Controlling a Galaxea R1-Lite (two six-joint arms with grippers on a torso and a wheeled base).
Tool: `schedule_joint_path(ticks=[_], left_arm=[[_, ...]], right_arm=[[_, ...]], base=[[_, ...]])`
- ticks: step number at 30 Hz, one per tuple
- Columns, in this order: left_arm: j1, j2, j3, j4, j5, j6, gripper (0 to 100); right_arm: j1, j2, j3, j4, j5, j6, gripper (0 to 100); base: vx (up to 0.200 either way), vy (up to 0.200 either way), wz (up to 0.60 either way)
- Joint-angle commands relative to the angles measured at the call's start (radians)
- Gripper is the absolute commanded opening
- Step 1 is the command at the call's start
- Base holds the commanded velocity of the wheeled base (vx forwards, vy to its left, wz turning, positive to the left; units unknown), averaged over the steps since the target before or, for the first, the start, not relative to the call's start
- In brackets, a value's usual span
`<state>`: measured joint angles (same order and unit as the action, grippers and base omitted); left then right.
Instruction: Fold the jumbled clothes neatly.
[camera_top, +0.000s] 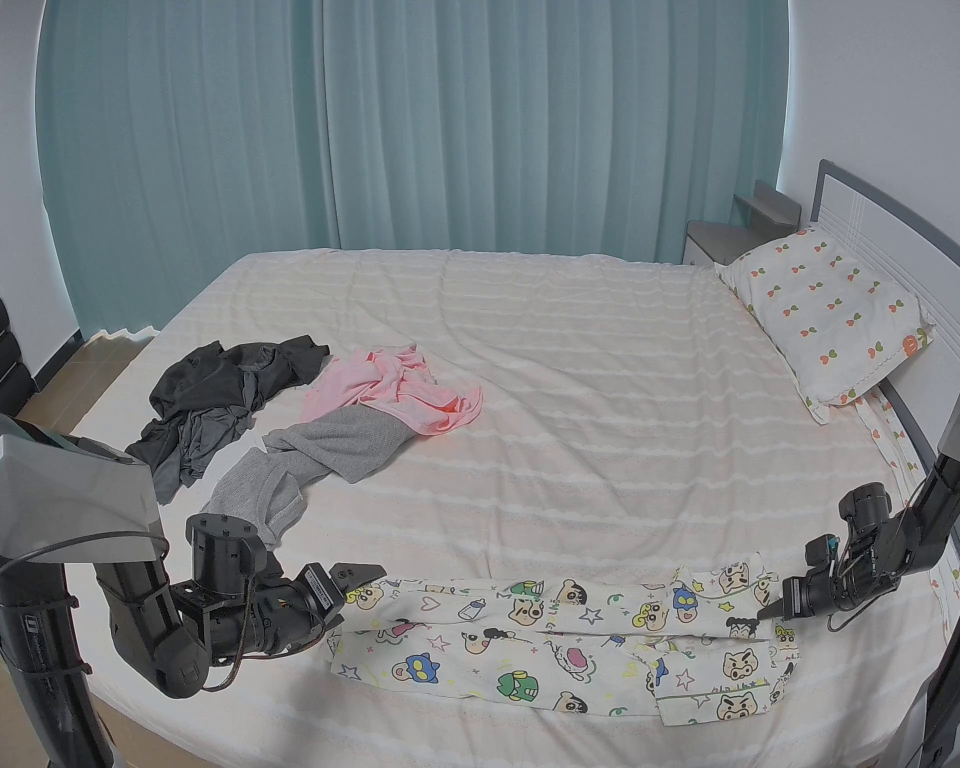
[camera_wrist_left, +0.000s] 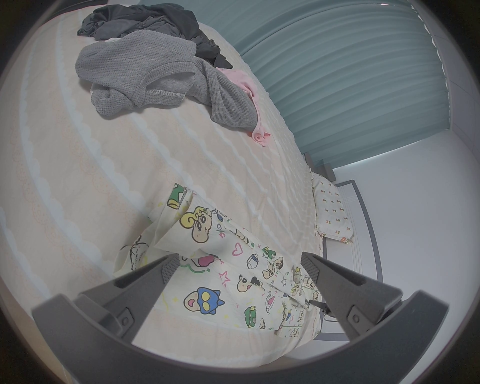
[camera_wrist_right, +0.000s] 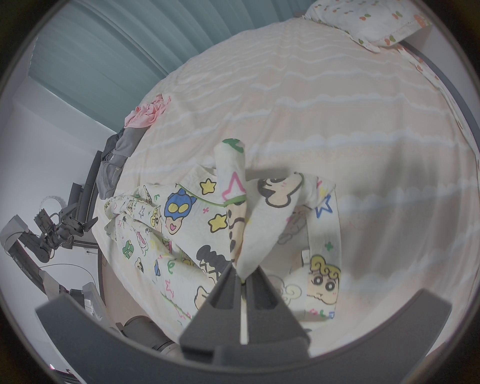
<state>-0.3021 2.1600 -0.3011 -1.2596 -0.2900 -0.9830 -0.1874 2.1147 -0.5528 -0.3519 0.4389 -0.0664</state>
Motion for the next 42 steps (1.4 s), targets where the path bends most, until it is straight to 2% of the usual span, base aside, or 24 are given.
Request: schedule_joint_path(ticks=[1,15,16,20,24,26,27,28,29,30,32,34,38,42], left_arm=[[0.000,0.001,-0.001,-0.001,0.000,0.000,100],[0.000,0.001,-0.001,-0.001,0.000,0.001,100],[0.000,0.001,-0.001,-0.001,0.002,0.001,100],[0.000,0.009,-0.010,0.000,0.005,0.001,100],[-0.003,0.008,-0.055,0.025,0.048,-0.013,100],[-0.018,-0.019,-0.109,0.129,0.049,-0.039,100],[-0.018,-0.022,-0.113,0.138,0.049,-0.040,100],[-0.026,-0.045,-0.158,0.236,0.049,-0.046,100],[-0.026,-0.045,-0.158,0.236,0.049,-0.046,100],[-0.026,-0.101,-0.257,0.473,0.049,-0.060,100],[-0.023,-0.135,-0.314,0.597,0.049,-0.068,100],[-0.022,-0.141,-0.340,0.651,0.051,-0.062,100],[-0.020,-0.137,-0.355,0.664,0.060,-0.037,100],[-0.022,-0.138,-0.441,0.855,0.060,0.004,100]], right_arm=[[-0.018,-0.016,-0.007,0.025,-0.002,-0.006,0],[-0.027,0.005,0.001,0.079,-0.008,-0.036,0],[-0.027,0.005,0.001,0.079,-0.008,-0.036,100],[-0.029,-0.005,0.008,0.077,-0.006,-0.036,100],[-0.053,-0.084,0.039,0.076,0.003,-0.029,100],[-0.078,-0.142,0.054,0.074,0.009,-0.021,100],[-0.079,-0.145,0.056,0.074,0.009,-0.020,100],[-0.090,-0.170,0.065,0.073,0.011,-0.013,100],[-0.090,-0.170,0.065,0.073,0.011,-0.013,100],[-0.113,-0.229,0.100,0.064,0.027,-0.009,100],[-0.132,-0.283,0.128,0.064,0.055,-0.009,100],[-0.141,-0.320,0.154,0.059,0.080,-0.009,100],[-0.159,-0.366,0.197,0.037,0.086,-0.009,100],[-0.176,-0.390,0.252,-0.042,0.089,-0.009,100]], base=[[0.000,0.000,0.00],[0.000,0.000,0.00],[0.000,0.000,0.00],[0.000,0.000,0.00],[0.000,0.000,0.00],[0.000,0.000,0.00],[0.000,0.000,0.00],[0.000,0.000,0.00],[0.000,0.000,0.00],[0.000,0.000,0.00],[0.000,0.000,0.00],[0.000,0.000,0.00],[0.000,0.000,0.00],[0.000,0.000,0.00]])
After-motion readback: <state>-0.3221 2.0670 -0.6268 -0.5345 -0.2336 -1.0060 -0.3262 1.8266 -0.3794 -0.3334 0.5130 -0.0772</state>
